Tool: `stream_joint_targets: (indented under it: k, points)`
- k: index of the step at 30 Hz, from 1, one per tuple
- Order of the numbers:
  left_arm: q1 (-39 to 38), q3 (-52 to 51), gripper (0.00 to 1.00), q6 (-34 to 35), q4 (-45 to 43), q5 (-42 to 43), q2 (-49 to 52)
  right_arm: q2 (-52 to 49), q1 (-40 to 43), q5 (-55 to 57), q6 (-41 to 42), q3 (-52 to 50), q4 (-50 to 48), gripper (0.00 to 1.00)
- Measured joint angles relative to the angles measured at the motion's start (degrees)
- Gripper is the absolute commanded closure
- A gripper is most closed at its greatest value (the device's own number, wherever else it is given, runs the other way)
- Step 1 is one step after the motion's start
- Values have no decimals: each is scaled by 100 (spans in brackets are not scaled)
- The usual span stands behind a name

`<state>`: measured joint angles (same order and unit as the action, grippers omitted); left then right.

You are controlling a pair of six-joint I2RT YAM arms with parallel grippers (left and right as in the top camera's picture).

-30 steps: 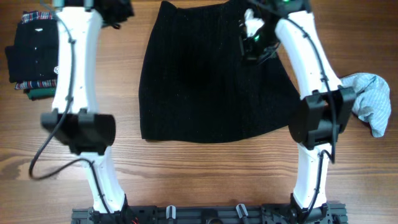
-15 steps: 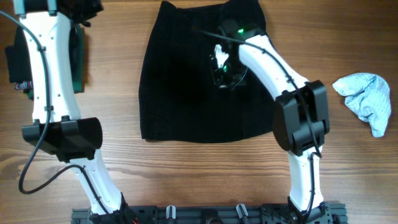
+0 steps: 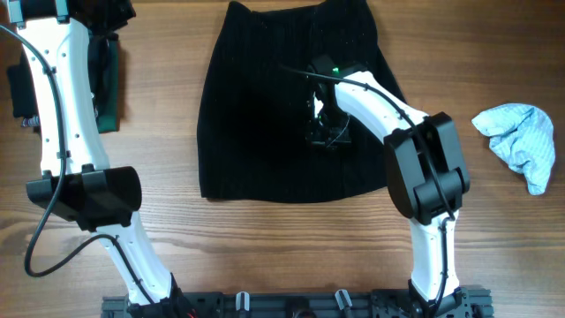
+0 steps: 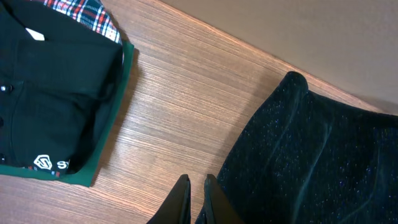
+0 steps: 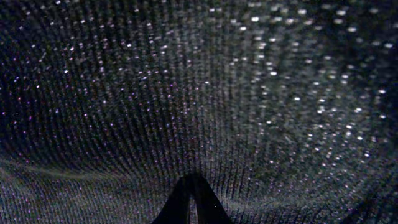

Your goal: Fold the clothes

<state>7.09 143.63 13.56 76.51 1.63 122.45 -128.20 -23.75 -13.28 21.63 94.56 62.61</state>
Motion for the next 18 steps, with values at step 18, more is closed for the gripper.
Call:
stream_joint_targets:
  k: [18]
  points:
    - [0, 0, 89, -2, 66, 0, 0, 258, 1891, 22, 61, -411, -1172, 93]
